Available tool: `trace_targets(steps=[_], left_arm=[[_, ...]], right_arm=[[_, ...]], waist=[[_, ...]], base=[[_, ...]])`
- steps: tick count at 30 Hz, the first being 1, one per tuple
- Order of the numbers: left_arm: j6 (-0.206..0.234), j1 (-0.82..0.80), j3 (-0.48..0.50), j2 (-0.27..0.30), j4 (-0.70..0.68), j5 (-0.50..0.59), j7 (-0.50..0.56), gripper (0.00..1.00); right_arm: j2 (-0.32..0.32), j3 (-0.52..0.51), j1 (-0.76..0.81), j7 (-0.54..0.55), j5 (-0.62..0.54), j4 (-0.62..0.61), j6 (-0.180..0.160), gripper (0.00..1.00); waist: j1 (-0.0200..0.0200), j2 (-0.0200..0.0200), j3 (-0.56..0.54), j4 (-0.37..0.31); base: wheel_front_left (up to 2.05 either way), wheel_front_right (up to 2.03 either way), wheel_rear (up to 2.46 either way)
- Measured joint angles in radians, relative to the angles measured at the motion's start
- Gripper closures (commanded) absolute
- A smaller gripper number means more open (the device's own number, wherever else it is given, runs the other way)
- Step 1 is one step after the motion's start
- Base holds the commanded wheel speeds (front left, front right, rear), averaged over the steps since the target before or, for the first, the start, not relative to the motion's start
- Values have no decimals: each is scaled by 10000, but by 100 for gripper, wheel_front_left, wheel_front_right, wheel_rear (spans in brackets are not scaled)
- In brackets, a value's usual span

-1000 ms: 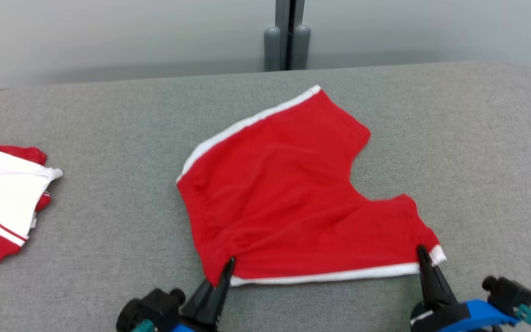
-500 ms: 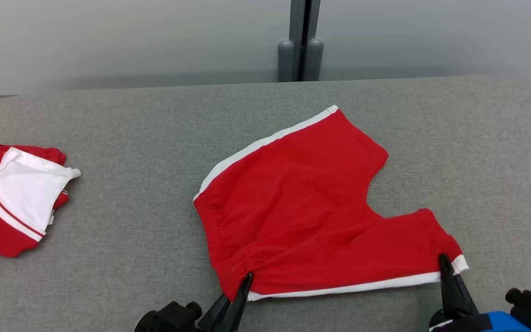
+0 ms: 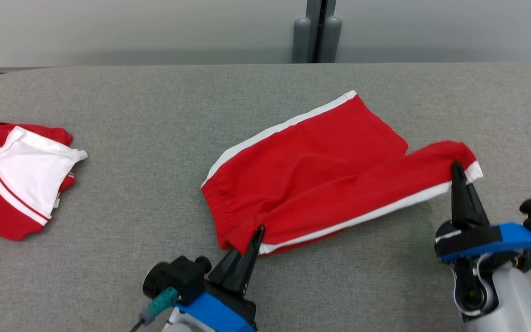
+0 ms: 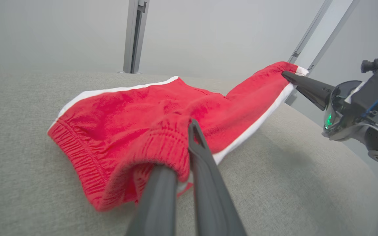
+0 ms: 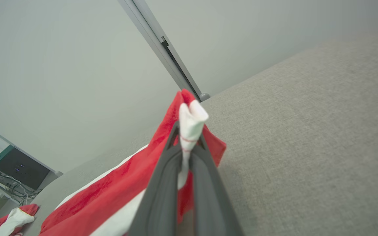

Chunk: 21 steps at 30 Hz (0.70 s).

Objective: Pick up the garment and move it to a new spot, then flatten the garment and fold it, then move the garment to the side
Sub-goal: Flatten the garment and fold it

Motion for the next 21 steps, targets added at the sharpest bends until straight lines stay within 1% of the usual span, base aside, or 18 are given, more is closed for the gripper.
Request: trace_targets(steps=[4,13,21], left_arm=[[0,-620,-33,-65,146,-286,0,100],[0,-2231,-263,-42,941,-644,0,100],[0,-3135,29,-138,1662,-1070,0,100]], right_arm=[[-27,-140,-950,188,-272,665,0,100],[-96,-268,-3174,539,-1057,2761,0,100],[-119,-257,-5008,627,-1724,4719,0,100]], waist=[[0,0,239,112],[1,2,866,303],[1,2,1335,535]], base=[[0,0,0],[0,0,0],[0,0,0]])
